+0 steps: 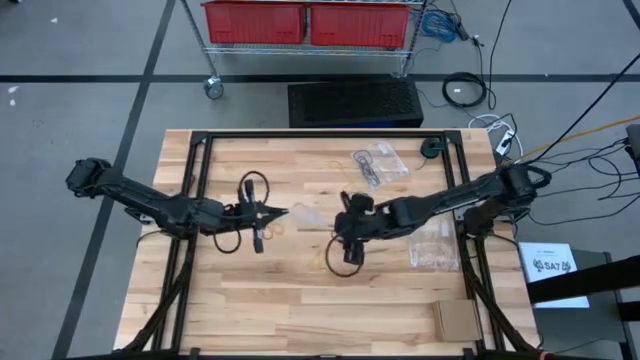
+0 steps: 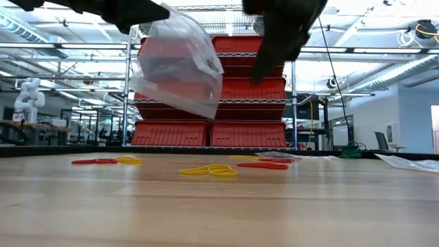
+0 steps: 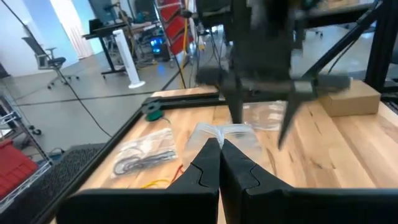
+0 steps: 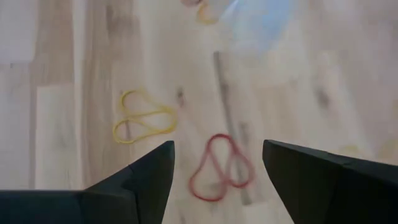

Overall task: Sort rubber bands
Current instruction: Put the bottom right red rubber band into the zip bag

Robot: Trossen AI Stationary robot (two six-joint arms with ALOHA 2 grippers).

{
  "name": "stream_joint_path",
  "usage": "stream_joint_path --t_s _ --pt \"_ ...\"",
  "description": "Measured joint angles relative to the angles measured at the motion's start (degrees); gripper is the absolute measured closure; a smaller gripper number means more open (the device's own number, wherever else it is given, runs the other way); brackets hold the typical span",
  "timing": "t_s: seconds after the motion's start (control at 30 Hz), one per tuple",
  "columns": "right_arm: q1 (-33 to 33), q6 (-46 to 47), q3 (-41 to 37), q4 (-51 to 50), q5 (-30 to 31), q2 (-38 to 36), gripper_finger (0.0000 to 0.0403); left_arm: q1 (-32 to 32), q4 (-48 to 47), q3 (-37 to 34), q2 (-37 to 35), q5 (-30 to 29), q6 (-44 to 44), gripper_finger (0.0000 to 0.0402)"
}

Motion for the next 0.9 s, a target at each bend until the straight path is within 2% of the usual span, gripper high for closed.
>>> stream_joint_path --t_s 0.1,0.23,0.47,0.6,0.7,0.8,0.9 --pt "-1.95 0.0 0.0 0.15 -3.58 4.16 0.0167 -0.04 -1.06 -0.81 -1.72 0.0 -0.74 0.0401" --pt "-4.46 0.0 0.0 0.05 -4.93 9.94 0.0164 -0.04 -3.26 -0.81 -2.98 0.0 -1.15 0.0401" --pt "-7.51 -1.76 0.02 0.69 -4.74 17.42 0.0123 -0.04 -3.92 -0.81 -3.08 0.0 -1.38 0.0401" --pt "-8.04 -1.96 0.31 1.43 -5.29 19.52 0.0101 -0.04 -3.93 -0.81 -3.08 0.0 -1.4 0.0401" --pt "-8.17 -1.54 0.28 1.75 -8.37 19.68 0.0095 -0.04 -3.92 -0.81 -3.08 0.0 -1.38 0.0401" --pt "-7.82 -0.25 0.23 2.13 -9.75 19.6 0.0097 -0.04 -3.92 -0.81 -3.08 0.0 -1.4 0.0402" --pt "-7.54 1.15 0.22 2.19 -9.89 19.67 0.0115 -0.04 -3.92 -0.81 -3.08 0.0 -1.4 0.0401"
